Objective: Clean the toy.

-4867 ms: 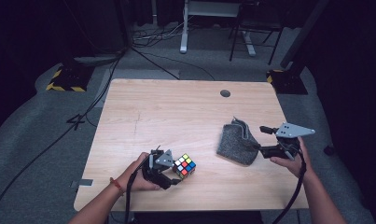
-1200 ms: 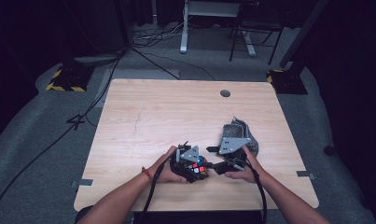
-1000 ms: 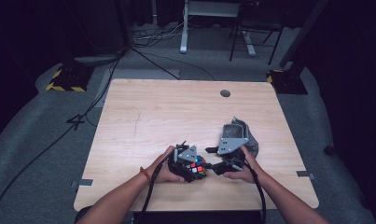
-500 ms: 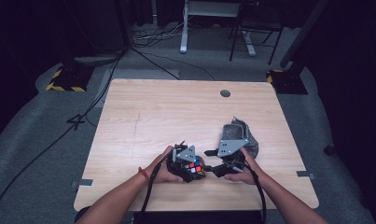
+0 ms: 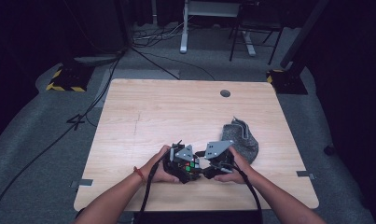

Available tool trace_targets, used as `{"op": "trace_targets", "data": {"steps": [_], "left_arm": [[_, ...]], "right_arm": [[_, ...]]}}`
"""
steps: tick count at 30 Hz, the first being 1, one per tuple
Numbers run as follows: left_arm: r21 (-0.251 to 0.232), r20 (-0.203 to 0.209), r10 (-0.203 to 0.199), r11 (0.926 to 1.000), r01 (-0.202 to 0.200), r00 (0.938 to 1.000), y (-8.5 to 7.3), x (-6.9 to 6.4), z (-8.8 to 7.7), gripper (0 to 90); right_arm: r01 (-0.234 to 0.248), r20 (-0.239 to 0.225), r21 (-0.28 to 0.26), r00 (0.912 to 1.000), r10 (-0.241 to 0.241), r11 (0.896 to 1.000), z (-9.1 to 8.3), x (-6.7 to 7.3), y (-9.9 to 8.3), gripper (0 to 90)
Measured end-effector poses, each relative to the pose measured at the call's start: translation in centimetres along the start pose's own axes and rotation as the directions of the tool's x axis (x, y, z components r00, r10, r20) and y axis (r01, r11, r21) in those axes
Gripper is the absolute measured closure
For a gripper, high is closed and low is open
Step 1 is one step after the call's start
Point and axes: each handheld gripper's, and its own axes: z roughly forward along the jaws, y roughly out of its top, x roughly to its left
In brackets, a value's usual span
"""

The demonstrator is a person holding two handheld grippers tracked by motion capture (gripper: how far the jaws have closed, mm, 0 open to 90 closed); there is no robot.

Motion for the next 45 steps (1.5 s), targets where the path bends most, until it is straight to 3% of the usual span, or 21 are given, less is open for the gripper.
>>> {"op": "trace_targets", "data": {"steps": [5,7,12,15,21,26,30,34,35,36,37,39,43,45], "left_arm": [[0.027,-0.03,-0.017,0.9995,0.017,0.9994,-0.7,0.0,-1.3,21.6],[0.039,-0.035,-0.016,0.9991,0.017,0.9993,-1.1,0.0,-1.7,20.8],[0.069,-0.095,0.0,0.9976,0.006,0.9954,-1.7,-0.7,-2.5,18.8],[0.076,-0.127,-0.012,0.9969,0.022,0.9918,-2.2,-0.7,-3.3,16.2],[0.059,-0.206,-0.095,0.9923,0.109,0.9739,-3.9,0.5,-4.9,15.9],[0.009,-0.243,-0.176,0.983,0.183,0.9539,-4.9,1.5,-5.4,16.8],[-0.004,-0.288,-0.211,0.9758,0.219,0.9341,-5.1,2.1,-5.2,17.5],[-0.011,-0.288,-0.24,0.9688,0.247,0.9271,-5.3,2.5,-5.0,18.0],[-0.01,-0.281,-0.245,0.9675,0.253,0.9277,-5.4,2.6,-4.9,18.0],[-0.018,-0.262,-0.25,0.9669,0.254,0.9319,-5.4,2.5,-4.9,18.1],[-0.021,-0.234,-0.251,0.9671,0.254,0.9391,-5.4,2.4,-4.9,17.6],[-0.014,-0.21,-0.22,0.975,0.222,0.9528,-5.2,1.7,-4.9,16.3],[-0.019,-0.204,-0.205,0.9784,0.206,0.9571,-4.8,0.5,-4.5,16.0],[-0.015,-0.209,-0.203,0.9787,0.205,0.9566,-4.4,0.0,-4.1,15.9]], "right_arm": [[0.024,0.008,0.006,0.9997,-0.024,1.0,0.4,0.3,0.8,40.3],[0.016,-0.004,0.005,0.9999,-0.016,1.0,0.4,0.2,0.7,40.3],[-0.005,-0.009,0.002,0.9999,0.005,1.0,0.1,-0.3,0.1,39.2],[-0.017,-0.014,0.004,0.9997,0.018,1.0,0.1,-0.5,-0.3,39.0],[-0.028,-0.013,0.008,0.9995,0.028,1.0,-0.6,-0.6,-1.3,38.8],[-0.054,0.025,0.013,0.9982,0.054,0.998,-1.8,-1.5,-2.5,38.8],[-0.092,0.061,0.002,0.9939,0.092,0.996,-3.4,-2.4,-3.9,38.8],[-0.123,0.119,-0.009,0.9852,0.123,0.992,-5.3,-3.5,-5.4,38.7],[-0.131,0.137,-0.012,0.9818,0.131,0.991,-5.8,-3.8,-5.8,38.4],[-0.142,0.153,-0.017,0.9779,0.143,0.99,-6.2,-4.2,-6.2,38.3],[-0.151,0.168,-0.025,0.9739,0.153,0.988,-6.7,-4.7,-6.7,37.8],[-0.175,0.206,-0.035,0.9621,0.179,0.984,-7.4,-5.7,-7.5,36.2],[-0.212,0.294,-0.037,0.9317,0.213,0.977,-8.4,-7.5,-8.9,35.5],[-0.245,0.303,-0.048,0.9203,0.248,0.968,-8.6,-8.4,-9.6,35.4]]}}
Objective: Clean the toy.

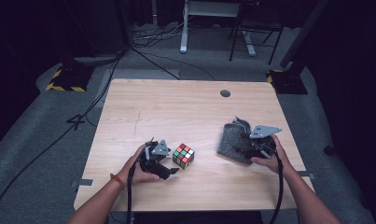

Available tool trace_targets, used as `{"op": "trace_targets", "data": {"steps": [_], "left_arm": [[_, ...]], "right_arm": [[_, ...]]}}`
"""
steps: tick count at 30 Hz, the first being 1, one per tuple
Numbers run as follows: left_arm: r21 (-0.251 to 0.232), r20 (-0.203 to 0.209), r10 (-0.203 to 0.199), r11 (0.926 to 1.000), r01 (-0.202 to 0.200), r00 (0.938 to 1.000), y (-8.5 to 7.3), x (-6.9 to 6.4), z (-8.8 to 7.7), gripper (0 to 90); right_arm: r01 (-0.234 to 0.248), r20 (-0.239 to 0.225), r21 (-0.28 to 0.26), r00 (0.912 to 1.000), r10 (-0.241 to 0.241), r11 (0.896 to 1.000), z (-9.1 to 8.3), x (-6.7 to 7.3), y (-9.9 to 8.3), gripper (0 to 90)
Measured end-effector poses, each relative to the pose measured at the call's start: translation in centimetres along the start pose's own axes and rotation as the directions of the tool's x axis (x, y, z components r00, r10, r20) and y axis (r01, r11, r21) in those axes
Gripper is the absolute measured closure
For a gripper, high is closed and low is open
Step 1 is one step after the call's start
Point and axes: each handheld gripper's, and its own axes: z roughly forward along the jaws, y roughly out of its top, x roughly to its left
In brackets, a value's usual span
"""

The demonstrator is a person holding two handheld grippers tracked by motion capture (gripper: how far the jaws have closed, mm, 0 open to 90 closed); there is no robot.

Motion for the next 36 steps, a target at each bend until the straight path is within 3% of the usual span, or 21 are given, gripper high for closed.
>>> {"op": "trace_targets", "data": {"steps": [3,8,11,18,22,26,29,33,36], "left_arm": [[0.009,-0.009,0.006,0.9999,-0.006,0.9999,0.6,-0.7,0.7,16.0],[0.016,-0.033,-0.018,0.9997,0.019,0.9993,1.3,-1.0,1.9,15.7],[-0.011,-0.033,-0.032,0.9994,0.032,0.9989,1.4,-0.8,2.2,15.8],[-0.024,-0.03,-0.042,0.9988,0.042,0.9986,2.1,-0.1,2.9,17.0],[-0.03,-0.035,-0.013,0.9995,0.012,0.9993,2.6,0.2,3.2,17.5],[-0.029,-0.029,0.002,0.9996,-0.003,0.9996,2.8,0.5,3.4,31.4],[-0.031,-0.032,0.015,0.9994,-0.016,0.9994,2.9,0.7,3.6,31.9],[-0.037,-0.015,0.019,0.9991,-0.02,0.9997,3.2,1.0,3.9,31.6],[-0.056,0.001,0.004,0.9984,-0.004,1.0,3.6,1.3,4.3,20.5]], "right_arm": [[-0.033,0.018,0.03,0.9993,0.032,0.999,0.6,-1.2,-0.8,34.5],[-0.081,-0.007,0.069,0.9967,0.081,0.994,1.9,-2.2,-2.0,34.1],[-0.068,-0.014,0.103,0.9975,0.07,0.992,2.5,-2.1,-2.2,34.2],[-0.049,-0.042,0.119,0.9976,0.054,0.992,2.9,-1.8,-2.6,38.2],[-0.033,-0.039,0.138,0.9985,0.038,0.99,3.0,-1.6,-2.6,39.2],[-0.038,-0.031,0.145,0.9986,0.043,0.989,3.0,-1.6,-2.6,38.8],[-0.04,-0.017,0.121,0.999,0.042,0.992,2.5,-1.7,-2.4,37.0],[-0.06,0.01,0.097,0.9982,0.06,0.994,2.0,-2.2,-2.3,34.0],[-0.083,0.023,0.107,0.9965,0.081,0.991,2.2,-2.8,-2.7,33.5]]}}
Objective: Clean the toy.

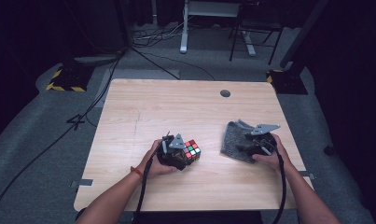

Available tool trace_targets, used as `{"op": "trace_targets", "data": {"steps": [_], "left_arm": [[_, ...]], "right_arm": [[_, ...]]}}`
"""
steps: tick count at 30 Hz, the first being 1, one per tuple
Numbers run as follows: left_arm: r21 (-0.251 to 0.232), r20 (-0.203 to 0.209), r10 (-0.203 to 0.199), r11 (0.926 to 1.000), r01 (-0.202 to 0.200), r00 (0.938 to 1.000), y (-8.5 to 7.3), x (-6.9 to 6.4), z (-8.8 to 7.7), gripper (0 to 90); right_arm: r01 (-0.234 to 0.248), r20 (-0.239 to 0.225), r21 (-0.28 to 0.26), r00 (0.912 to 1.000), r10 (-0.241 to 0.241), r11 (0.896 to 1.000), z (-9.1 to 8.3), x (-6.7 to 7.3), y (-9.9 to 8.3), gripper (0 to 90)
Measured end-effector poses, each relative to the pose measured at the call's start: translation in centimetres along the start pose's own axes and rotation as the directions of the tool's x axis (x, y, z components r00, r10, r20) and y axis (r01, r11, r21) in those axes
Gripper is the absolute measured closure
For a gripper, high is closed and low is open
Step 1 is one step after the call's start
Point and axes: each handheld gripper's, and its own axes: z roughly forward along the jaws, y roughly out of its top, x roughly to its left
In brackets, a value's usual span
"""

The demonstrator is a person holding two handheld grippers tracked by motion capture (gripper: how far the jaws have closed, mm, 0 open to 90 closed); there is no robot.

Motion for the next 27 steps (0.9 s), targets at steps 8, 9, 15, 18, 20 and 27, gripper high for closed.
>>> {"op": "trace_targets", "data": {"steps": [8,9,15,18,20,27], "left_arm": [[0.05,-0.002,0.026,0.9984,-0.026,0.9997,0.6,0.1,1.4,24.4],[0.057,-0.006,0.034,0.9978,-0.034,0.9994,0.6,0.1,1.6,26.9],[0.054,0.004,0.035,0.9979,-0.036,0.9994,0.4,0.2,1.6,31.4],[0.057,0.004,0.037,0.9977,-0.038,0.9993,0.5,0.1,1.6,32.1],[0.064,-0.004,0.054,0.9965,-0.054,0.9985,0.7,-0.3,1.5,32.5],[0.039,0.033,0.111,0.993,-0.112,0.9933,2.3,-2.0,0.2,32.7]], "right_arm": [[-0.004,0.001,0.031,1.0,0.004,1.0,0.9,-0.1,-0.3,40.9],[-0.008,-0.004,0.029,1.0,0.009,1.0,0.9,-0.2,-0.4,43.5],[-0.027,0.001,0.02,0.9996,0.027,0.999,0.8,-0.4,-0.5,60.5],[-0.006,0.032,0.01,0.9995,0.006,1.0,0.8,-0.1,-0.5,71.9],[0.031,0.052,0.005,0.9981,-0.032,0.999,0.7,0.1,-0.5,75.6],[0.036,-0.01,-0.078,0.9993,-0.037,0.996,-1.2,0.8,-0.1,78.4]]}}
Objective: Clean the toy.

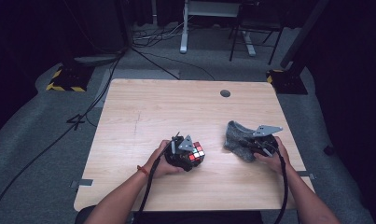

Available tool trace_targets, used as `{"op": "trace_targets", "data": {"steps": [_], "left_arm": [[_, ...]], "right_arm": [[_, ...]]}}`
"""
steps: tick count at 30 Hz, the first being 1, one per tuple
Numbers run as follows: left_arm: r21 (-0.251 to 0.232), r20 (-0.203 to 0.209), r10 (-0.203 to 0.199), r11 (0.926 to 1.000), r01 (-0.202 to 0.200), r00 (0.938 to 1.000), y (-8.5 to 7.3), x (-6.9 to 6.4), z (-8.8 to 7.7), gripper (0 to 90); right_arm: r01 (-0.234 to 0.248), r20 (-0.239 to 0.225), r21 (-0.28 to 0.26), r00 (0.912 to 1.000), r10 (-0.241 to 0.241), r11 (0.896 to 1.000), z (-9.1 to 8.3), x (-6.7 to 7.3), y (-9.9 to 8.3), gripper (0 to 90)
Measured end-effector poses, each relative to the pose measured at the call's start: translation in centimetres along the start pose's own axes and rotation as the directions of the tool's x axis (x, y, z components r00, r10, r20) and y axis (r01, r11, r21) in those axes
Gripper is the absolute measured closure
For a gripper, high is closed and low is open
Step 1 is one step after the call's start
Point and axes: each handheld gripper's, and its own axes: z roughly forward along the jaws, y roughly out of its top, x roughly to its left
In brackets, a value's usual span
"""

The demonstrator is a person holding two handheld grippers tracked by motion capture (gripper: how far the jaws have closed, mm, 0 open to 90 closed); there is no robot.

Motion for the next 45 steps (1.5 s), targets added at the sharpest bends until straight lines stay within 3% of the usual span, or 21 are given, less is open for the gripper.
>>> {"op": "trace_targets", "data": {"steps": [2,6,9,14,21,25,27,30,37,41,45], "left_arm": [[0.012,0.001,0.035,0.9993,-0.035,0.9994,0.3,-0.4,-0.2,32.7],[0.008,0.027,0.066,0.9978,-0.066,0.9975,0.8,-1.3,-0.5,32.8],[-0.007,0.052,0.085,0.9964,-0.084,0.9951,1.1,-1.7,-0.6,32.9],[0.027,0.05,0.113,0.9931,-0.114,0.9924,1.5,-2.1,-0.1,33.0],[0.051,0.032,0.131,0.9899,-0.132,0.9909,1.5,-2.3,0.4,33.0],[0.049,0.018,0.142,0.9886,-0.143,0.9897,1.8,-2.5,0.5,33.0],[0.037,0.012,0.141,0.9893,-0.141,0.99,2.0,-2.8,0.2,33.1],[0.043,0.004,0.169,0.9847,-0.169,0.9856,2.3,-2.9,0.1,33.1],[0.07,-0.005,0.177,0.9819,-0.176,0.9842,2.3,-3.1,0.5,33.1],[0.067,-0.016,0.179,0.9818,-0.178,0.9836,2.3,-3.3,0.6,33.2],[0.074,0.003,0.18,0.9809,-0.18,0.9837,2.3,-3.4,0.7,33.3]], "right_arm": [[0.024,-0.027,-0.032,0.9993,-0.025,0.999,-0.7,0.9,0.5,78.3],[0.057,-0.079,-0.076,0.9949,-0.063,0.995,-1.6,2.6,1.7,78.3],[0.084,-0.112,-0.104,0.9891,-0.096,0.991,-2.1,3.9,2.5,78.2],[0.091,-0.178,-0.154,0.9768,-0.119,0.984,-2.9,5.5,3.7,78.3],[0.112,-0.264,-0.205,0.9503,-0.165,0.972,-3.7,7.8,5.1,78.4],[0.126,-0.312,-0.206,0.9314,-0.187,0.97,-3.1,9.2,5.8,78.4],[0.135,-0.327,-0.196,0.9249,-0.194,0.971,-2.5,9.8,6.1,78.4],[0.143,-0.344,-0.185,0.9173,-0.2,0.972,-1.6,10.5,6.5,78.3],[0.147,-0.352,-0.17,0.9147,-0.199,0.974,-0.6,11.3,6.9,78.2],[0.166,-0.322,-0.177,0.9217,-0.217,0.97,-0.5,11.7,7.1,78.2],[0.207,-0.269,-0.158,0.9317,-0.244,0.966,-0.5,12.0,7.2,78.3]]}}
